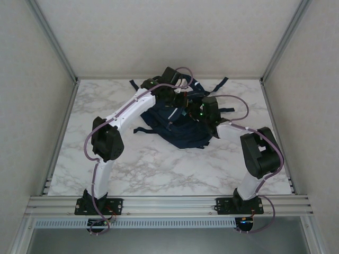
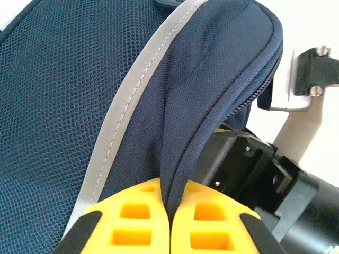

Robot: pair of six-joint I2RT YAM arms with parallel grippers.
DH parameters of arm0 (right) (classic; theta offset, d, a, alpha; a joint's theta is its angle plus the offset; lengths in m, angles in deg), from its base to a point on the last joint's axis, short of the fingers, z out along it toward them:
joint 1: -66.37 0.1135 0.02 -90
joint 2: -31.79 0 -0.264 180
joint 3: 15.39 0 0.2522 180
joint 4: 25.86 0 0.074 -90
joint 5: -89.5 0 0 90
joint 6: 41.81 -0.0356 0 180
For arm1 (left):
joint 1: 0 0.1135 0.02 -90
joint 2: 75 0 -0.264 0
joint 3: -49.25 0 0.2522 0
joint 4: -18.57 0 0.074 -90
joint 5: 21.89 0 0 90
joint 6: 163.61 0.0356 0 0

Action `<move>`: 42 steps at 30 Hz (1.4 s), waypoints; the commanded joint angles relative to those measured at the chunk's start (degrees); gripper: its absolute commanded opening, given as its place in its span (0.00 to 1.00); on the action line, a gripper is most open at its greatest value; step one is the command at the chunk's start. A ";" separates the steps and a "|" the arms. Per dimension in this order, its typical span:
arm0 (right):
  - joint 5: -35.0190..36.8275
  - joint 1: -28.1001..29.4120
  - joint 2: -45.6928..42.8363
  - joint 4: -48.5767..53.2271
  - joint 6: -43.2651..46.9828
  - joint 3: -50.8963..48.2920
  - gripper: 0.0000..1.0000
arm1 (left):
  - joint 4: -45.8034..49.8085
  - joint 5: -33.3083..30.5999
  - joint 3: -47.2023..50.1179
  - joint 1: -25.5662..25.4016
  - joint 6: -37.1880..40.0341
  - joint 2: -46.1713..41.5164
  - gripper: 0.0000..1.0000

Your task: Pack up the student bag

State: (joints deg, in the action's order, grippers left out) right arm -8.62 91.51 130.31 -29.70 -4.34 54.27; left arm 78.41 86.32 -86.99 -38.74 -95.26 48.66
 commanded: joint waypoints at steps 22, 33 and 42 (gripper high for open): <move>14.87 3.97 -5.72 25.75 25.47 9.90 0.43 | -4.69 3.25 -0.75 0.42 -2.81 -5.95 0.00; 6.92 3.97 -21.71 36.62 25.70 1.90 0.49 | -6.53 3.76 1.01 0.40 -4.64 -3.91 0.18; 4.70 8.50 -26.21 38.18 18.83 -5.05 0.53 | -12.36 3.86 11.65 2.44 -7.81 -10.72 0.68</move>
State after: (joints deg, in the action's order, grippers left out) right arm -2.54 97.65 105.35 7.17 18.41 51.06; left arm 69.97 89.95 -79.58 -37.84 -101.29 44.17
